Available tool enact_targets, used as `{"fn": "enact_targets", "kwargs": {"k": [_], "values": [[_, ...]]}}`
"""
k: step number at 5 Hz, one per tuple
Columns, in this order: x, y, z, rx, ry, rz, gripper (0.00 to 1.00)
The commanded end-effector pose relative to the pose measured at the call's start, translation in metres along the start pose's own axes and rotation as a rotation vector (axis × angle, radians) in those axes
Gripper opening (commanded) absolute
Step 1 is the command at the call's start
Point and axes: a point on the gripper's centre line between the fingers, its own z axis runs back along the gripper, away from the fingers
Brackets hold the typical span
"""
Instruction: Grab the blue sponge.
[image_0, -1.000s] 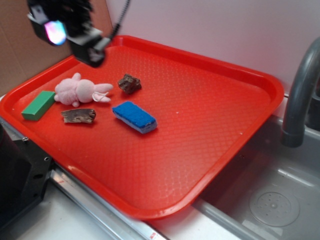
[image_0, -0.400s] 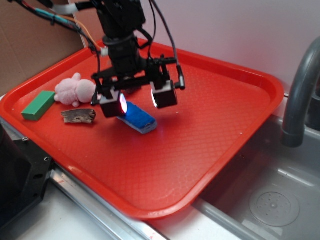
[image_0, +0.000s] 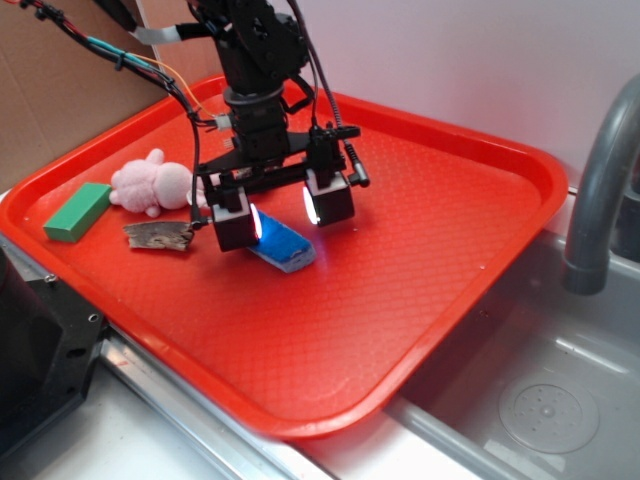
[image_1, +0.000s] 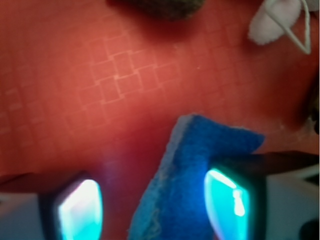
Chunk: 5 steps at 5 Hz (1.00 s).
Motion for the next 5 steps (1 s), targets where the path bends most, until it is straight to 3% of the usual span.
{"fn": "enact_targets", "kwargs": {"k": [1, 3, 4, 5], "values": [[0.01, 0.026, 0.038, -0.022, -0.1, -0.219, 0.0], [0.003, 0.032, 0.112, -0.068, -0.114, -0.721, 0.0], [-0.001, 0.044, 0.114, -0.059, -0.131, -0.786, 1.0], [0.0, 0.051, 0.076, -0.045, -0.117, -0.706, 1.0]]}}
